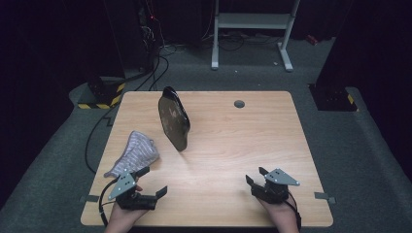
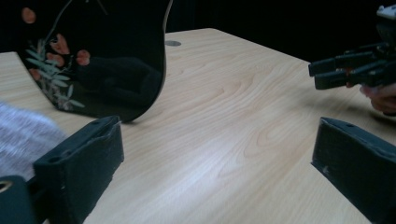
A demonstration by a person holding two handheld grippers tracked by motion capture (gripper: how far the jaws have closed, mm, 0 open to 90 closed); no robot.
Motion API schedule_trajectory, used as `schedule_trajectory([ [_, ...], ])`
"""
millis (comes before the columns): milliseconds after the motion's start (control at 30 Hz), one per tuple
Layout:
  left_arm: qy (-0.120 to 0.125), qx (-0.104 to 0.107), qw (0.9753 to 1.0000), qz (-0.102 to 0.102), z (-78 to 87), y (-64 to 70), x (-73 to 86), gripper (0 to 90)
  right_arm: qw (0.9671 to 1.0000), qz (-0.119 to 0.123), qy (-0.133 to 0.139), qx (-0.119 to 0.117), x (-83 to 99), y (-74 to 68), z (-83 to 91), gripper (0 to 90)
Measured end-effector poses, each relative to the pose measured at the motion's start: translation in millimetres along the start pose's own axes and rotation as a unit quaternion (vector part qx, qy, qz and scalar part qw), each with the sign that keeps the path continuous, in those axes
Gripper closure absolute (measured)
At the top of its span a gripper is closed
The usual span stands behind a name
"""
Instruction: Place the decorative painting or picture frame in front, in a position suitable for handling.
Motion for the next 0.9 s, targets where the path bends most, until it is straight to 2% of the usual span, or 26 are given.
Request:
schedule_trajectory([
  [100,0.021,-0.021,0.9995,-0.003,7.7,-4.9,9.8,0.0,1.0000,0.008,0.001,-0.005,-0.3,-7.4,-1.0,37.0],
  [133,0.035,-0.018,0.9992,0.010,8.8,-7.1,10.7,0.0,0.9999,0.013,0.000,-0.008,-0.1,-12.2,-1.7,37.1],
  [200,0.048,-0.020,0.9986,0.014,10.3,-10.0,10.8,0.1,0.9997,0.015,-0.001,-0.017,-0.9,-23.4,-3.4,36.9],
  [233,0.050,-0.020,0.9985,0.012,10.2,-12.0,11.5,0.0,0.9996,0.014,0.002,-0.025,-3.1,-30.1,-4.4,36.9],
  [267,0.048,-0.019,0.9984,0.020,9.6,-15.1,13.6,0.0,0.9994,0.016,0.004,-0.030,-6.0,-37.1,-5.9,36.6],
  [367,0.032,-0.027,0.9987,0.030,8.6,-22.9,20.0,0.0,0.9981,0.035,0.001,-0.051,-16.3,-60.5,-15.7,37.4],
  [467,0.018,-0.028,0.9990,0.029,9.4,-26.4,25.2,0.0,0.9969,0.049,-0.015,-0.059,-24.3,-76.2,-32.5,37.0],
  [567,0.007,-0.031,0.9990,0.031,10.2,-26.7,29.5,0.0,0.9964,0.045,-0.022,-0.068,-42.3,-92.5,-53.6,36.1],
  [600,0.000,-0.032,0.9990,0.029,9.7,-26.0,30.8,0.0,0.9964,0.045,-0.022,-0.068,-42.3,-92.5,-53.6,36.1],
  [767,-0.044,-0.033,0.9983,0.018,6.2,-25.1,43.0,0.0,0.9953,0.046,-0.013,-0.084,-60.7,-112.3,-72.9,36.5],
  [900,-0.061,-0.034,0.9975,0.012,4.8,-24.3,49.4,0.0,0.9942,0.047,-0.005,-0.096,-74.7,-127.2,-82.8,33.4],
])
Point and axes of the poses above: each handheld gripper's, and its own axes: z roughly backward along the jaws, x roughly out of its underside, y roughly to its right, the point moved 10 cm from there along -z, roughly forward along the jaws, and after that the axes turned 11 degrees about -z, right-handed, at the moved point
